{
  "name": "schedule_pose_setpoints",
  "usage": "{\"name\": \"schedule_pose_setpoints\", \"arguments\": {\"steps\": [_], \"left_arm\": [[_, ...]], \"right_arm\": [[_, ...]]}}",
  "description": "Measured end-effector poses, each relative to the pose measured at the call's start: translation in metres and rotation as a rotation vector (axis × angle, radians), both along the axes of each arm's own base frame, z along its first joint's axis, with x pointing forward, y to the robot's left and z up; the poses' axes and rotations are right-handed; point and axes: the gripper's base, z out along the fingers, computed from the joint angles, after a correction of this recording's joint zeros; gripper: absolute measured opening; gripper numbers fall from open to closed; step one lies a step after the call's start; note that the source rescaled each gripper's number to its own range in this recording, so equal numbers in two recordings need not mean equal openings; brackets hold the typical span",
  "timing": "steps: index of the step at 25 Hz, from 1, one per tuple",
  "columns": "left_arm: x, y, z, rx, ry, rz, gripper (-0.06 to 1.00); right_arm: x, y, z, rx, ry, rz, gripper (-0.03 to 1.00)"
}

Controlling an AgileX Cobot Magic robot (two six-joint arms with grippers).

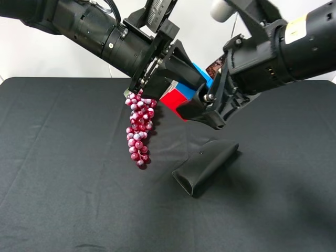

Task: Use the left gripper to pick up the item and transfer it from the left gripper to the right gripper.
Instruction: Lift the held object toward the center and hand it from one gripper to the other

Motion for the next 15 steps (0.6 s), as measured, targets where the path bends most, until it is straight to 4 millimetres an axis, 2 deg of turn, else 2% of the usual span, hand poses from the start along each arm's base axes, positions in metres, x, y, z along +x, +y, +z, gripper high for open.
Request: {"name": "schedule_pose_setpoints", "arguments": {"steps": [5,15], "left_arm": [[0.0,0.0,0.0,-0.004,0.002,0.002,0.0],[0.001,0.0,0.0,-0.005,-0.013,0.006,0.0]], "right_arm": [[0.008,0.007,-0.011,-0.011,0.021,-0.008,1.0],[0.01,0.009,-0.013,-0.002,0.019,-0.014,0.98]]}}
